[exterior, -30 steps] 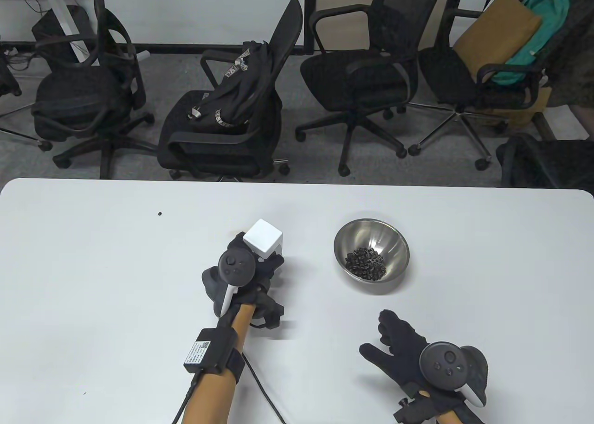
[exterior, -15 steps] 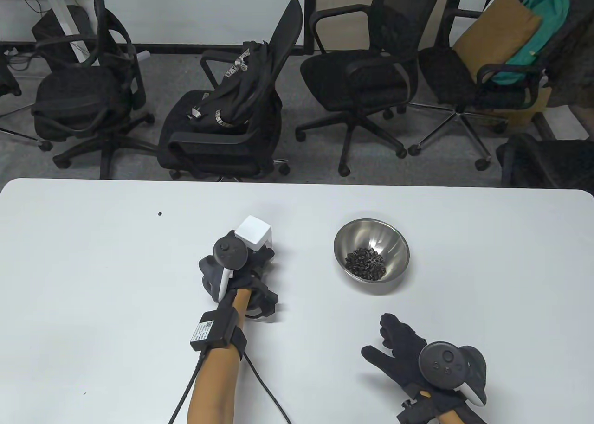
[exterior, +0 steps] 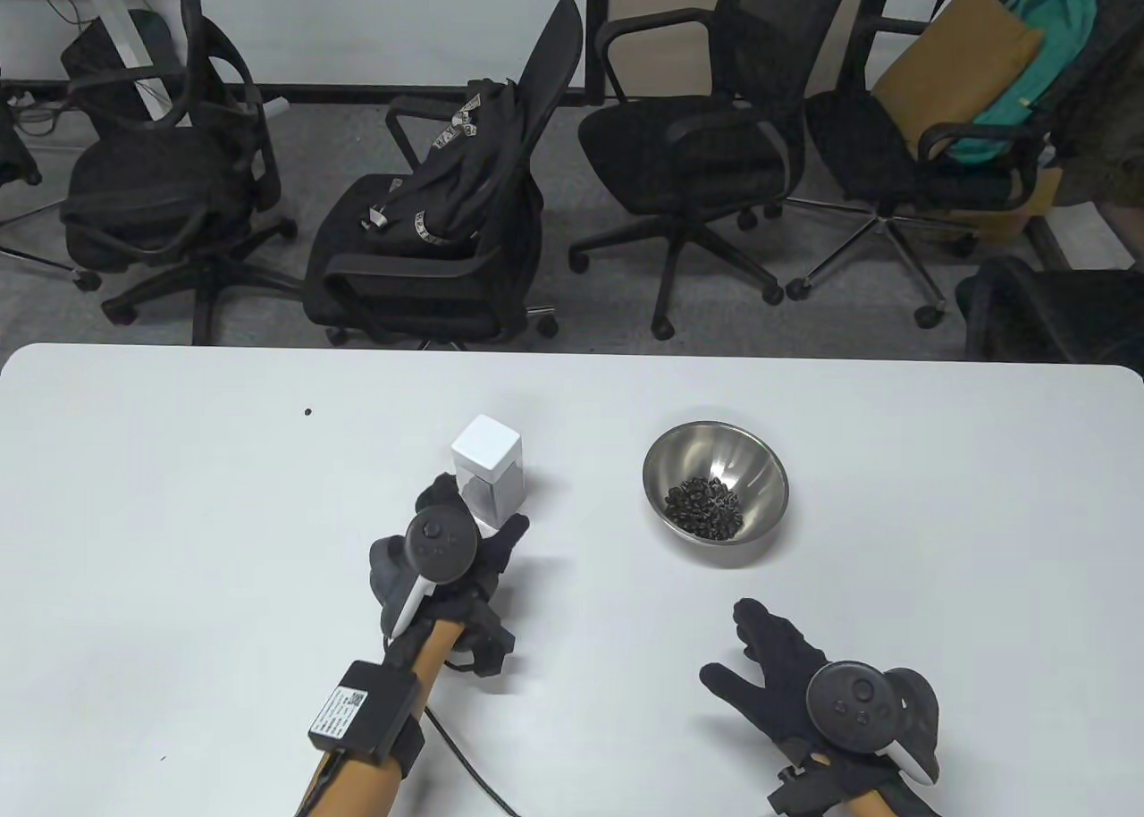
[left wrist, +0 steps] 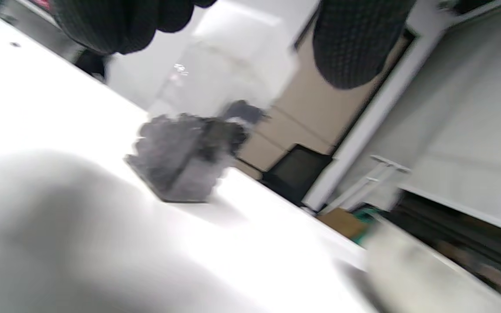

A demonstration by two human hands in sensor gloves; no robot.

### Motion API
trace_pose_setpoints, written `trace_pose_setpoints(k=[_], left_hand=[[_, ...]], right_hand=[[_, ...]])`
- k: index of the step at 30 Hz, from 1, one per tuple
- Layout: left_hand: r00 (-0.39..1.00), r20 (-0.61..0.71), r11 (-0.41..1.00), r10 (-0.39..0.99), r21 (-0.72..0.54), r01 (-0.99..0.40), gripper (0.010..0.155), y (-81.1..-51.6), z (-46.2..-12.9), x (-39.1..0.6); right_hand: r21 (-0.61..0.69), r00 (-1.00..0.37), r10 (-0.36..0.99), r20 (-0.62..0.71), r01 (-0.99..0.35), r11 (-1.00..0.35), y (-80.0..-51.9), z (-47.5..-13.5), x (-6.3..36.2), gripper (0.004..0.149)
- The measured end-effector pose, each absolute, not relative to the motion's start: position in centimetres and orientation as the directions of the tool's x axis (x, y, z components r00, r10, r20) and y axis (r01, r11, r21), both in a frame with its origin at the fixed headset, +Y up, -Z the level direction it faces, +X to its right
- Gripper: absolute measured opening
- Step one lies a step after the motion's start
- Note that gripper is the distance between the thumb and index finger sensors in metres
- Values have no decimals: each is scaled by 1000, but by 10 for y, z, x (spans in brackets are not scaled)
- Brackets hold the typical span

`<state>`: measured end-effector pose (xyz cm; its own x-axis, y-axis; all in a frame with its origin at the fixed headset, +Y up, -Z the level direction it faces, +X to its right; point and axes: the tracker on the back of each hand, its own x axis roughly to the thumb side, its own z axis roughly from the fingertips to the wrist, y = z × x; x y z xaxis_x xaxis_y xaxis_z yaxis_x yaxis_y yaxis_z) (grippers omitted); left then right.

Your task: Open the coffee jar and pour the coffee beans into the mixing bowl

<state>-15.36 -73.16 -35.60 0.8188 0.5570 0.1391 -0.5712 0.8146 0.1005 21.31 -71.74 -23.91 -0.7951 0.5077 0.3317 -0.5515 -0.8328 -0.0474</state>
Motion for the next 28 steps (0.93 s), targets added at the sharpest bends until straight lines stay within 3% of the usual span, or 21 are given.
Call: trace_pose_setpoints(k=[5,11,28], left_hand=[[725,404,788,558,18,-616,84,-720,-304,-138],[674,555,808,488,6,-590,81,-724,-261,-130],[693,596,873,406,-30,-486,82,-736,-249,-132]], right_hand=[[-68,-804,475,359,-530,-845,-716,-238,212,79],[-74,-813,437,385,-499,-864,-716,-236,208,77],[-72,-837,355,415,-419,-905,-718,-234,201,77]])
